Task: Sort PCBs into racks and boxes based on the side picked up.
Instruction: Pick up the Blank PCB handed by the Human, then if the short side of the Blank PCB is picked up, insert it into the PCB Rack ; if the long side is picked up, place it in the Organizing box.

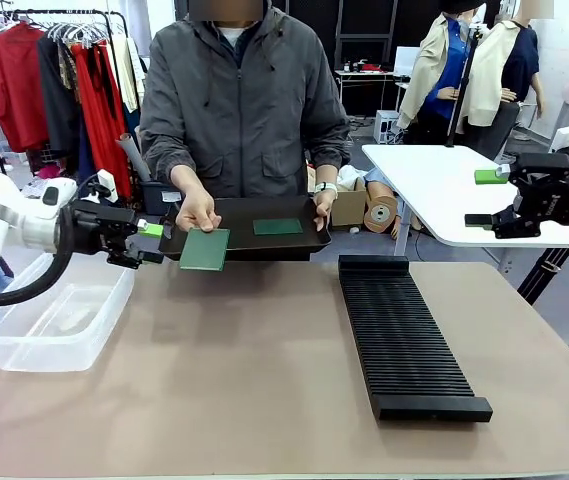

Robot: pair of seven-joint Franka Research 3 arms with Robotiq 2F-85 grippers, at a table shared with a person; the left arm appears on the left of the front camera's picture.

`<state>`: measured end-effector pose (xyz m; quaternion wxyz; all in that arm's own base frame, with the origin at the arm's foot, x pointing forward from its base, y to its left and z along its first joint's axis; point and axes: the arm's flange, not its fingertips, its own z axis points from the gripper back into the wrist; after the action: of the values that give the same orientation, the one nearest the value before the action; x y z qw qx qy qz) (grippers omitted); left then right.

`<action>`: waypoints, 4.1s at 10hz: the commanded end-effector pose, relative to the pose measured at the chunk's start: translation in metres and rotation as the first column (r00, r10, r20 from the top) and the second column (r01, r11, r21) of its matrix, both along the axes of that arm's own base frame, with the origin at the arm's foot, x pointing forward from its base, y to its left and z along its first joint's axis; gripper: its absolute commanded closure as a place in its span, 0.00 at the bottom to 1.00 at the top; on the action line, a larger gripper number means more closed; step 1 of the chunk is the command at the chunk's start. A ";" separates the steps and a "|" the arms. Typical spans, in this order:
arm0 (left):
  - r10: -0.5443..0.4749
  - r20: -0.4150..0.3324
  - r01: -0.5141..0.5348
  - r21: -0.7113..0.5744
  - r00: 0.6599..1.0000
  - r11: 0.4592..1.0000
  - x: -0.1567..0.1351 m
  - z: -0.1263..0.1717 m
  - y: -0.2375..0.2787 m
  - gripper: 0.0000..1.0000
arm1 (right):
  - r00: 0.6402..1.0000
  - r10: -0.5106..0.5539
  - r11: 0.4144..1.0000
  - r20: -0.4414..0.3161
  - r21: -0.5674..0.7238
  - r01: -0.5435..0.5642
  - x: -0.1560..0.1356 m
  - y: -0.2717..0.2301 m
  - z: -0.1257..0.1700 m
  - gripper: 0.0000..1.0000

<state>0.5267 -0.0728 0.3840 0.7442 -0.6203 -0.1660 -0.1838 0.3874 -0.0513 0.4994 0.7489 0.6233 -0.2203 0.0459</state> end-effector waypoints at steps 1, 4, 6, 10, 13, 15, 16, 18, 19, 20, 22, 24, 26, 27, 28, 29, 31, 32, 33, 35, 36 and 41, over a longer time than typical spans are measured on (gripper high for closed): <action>0.023 -0.051 -0.027 -0.074 0.998 0.997 0.009 -0.002 -0.011 0.00 | 1.000 -0.004 1.000 -0.015 0.016 0.004 0.000 0.001 0.004 0.00; 0.003 -0.110 -0.015 -0.107 0.994 0.994 0.012 -0.013 -0.032 0.00 | 1.000 -0.004 1.000 -0.015 0.016 0.004 0.000 0.001 0.004 0.00; -0.018 -0.145 0.003 -0.102 0.989 0.995 0.015 -0.025 -0.045 0.00 | 1.000 -0.004 1.000 -0.015 0.016 0.004 0.000 0.001 0.004 0.00; -0.037 -0.184 0.015 -0.122 0.982 0.992 0.019 -0.043 -0.058 0.00 | 1.000 -0.004 1.000 -0.015 0.016 0.004 0.000 0.001 0.004 0.00; -0.012 -0.187 -0.020 -0.164 0.982 0.986 0.024 -0.044 -0.060 0.30 | 1.000 -0.004 1.000 -0.015 0.016 0.004 0.000 0.001 0.004 0.00; -0.011 -0.193 -0.026 -0.188 0.981 0.982 0.027 -0.043 -0.061 0.61 | 1.000 -0.004 1.000 -0.015 0.016 0.004 0.000 0.001 0.004 0.00; -0.013 -0.198 -0.026 -0.194 0.980 0.981 0.027 -0.043 -0.062 0.77 | 1.000 -0.004 1.000 -0.015 0.016 0.004 0.000 0.001 0.004 0.00; -0.020 -0.205 -0.021 -0.194 0.979 0.981 0.027 -0.045 -0.064 1.00 | 1.000 -0.004 1.000 -0.015 0.016 0.004 0.000 0.001 0.004 0.00; -0.021 -0.206 -0.021 -0.197 0.978 0.980 0.026 -0.046 -0.064 1.00 | 1.000 -0.004 1.000 -0.015 0.016 0.004 0.000 0.001 0.004 0.00; -0.025 -0.209 -0.019 -0.204 0.977 0.979 0.026 -0.046 -0.064 1.00 | 1.000 -0.004 1.000 -0.015 0.016 0.004 0.000 0.001 0.004 0.00; -0.027 -0.206 -0.013 -0.192 0.978 0.981 0.026 -0.046 -0.063 1.00 | 1.000 -0.004 1.000 -0.015 0.016 0.004 0.000 0.001 0.004 0.00; -0.026 -0.201 -0.011 -0.179 0.979 0.984 0.026 -0.047 -0.063 1.00 | 1.000 -0.004 1.000 -0.015 0.016 0.004 0.000 0.001 0.004 0.00; 0.008 -0.193 -0.032 -0.122 0.981 0.992 0.025 -0.047 -0.062 1.00 | 1.000 -0.004 1.000 -0.015 0.016 0.004 0.000 0.001 0.004 0.00; -0.020 -0.199 -0.014 -0.171 0.980 0.985 0.023 -0.050 -0.061 1.00 | 1.000 -0.004 1.000 -0.015 0.016 0.004 0.000 0.001 0.004 0.00; -0.020 -0.199 -0.014 -0.171 0.980 0.985 0.023 -0.050 -0.061 1.00 | 1.000 -0.004 1.000 -0.015 0.016 0.004 0.000 0.001 0.004 0.00; -0.020 -0.199 -0.014 -0.171 0.980 0.985 0.023 -0.050 -0.061 1.00 | 1.000 -0.004 1.000 -0.015 0.016 0.004 0.000 0.001 0.004 0.00; -0.020 -0.199 -0.014 -0.171 0.980 0.985 0.023 -0.050 -0.061 1.00 | 1.000 -0.004 1.000 -0.015 0.016 0.004 0.000 0.001 0.004 0.00; -0.020 -0.199 -0.014 -0.171 0.980 0.985 0.023 -0.050 -0.061 1.00 | 1.000 -0.004 1.000 -0.015 0.016 0.004 0.000 0.001 0.004 0.00; -0.020 -0.199 -0.014 -0.171 0.980 0.985 0.023 -0.050 -0.061 1.00 | 1.000 -0.004 1.000 -0.015 0.016 0.004 0.000 0.001 0.004 0.00; -0.020 -0.199 -0.014 -0.171 0.980 0.985 0.023 -0.050 -0.061 1.00 | 1.000 -0.004 1.000 -0.015 0.016 0.004 0.000 0.001 0.004 0.00; -0.020 -0.199 -0.014 -0.171 0.980 0.985 0.023 -0.050 -0.061 1.00 | 1.000 -0.004 1.000 -0.015 0.016 0.004 0.000 0.001 0.004 0.00; -0.020 -0.199 -0.014 -0.171 0.980 0.985 0.023 -0.050 -0.061 1.00 | 1.000 -0.004 1.000 -0.015 0.016 0.004 0.000 0.001 0.004 0.00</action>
<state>0.5506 -0.1329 0.3321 0.7049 -0.6935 -0.1056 -0.1051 0.3874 -0.0514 0.4994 0.7489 0.6233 -0.2204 0.0457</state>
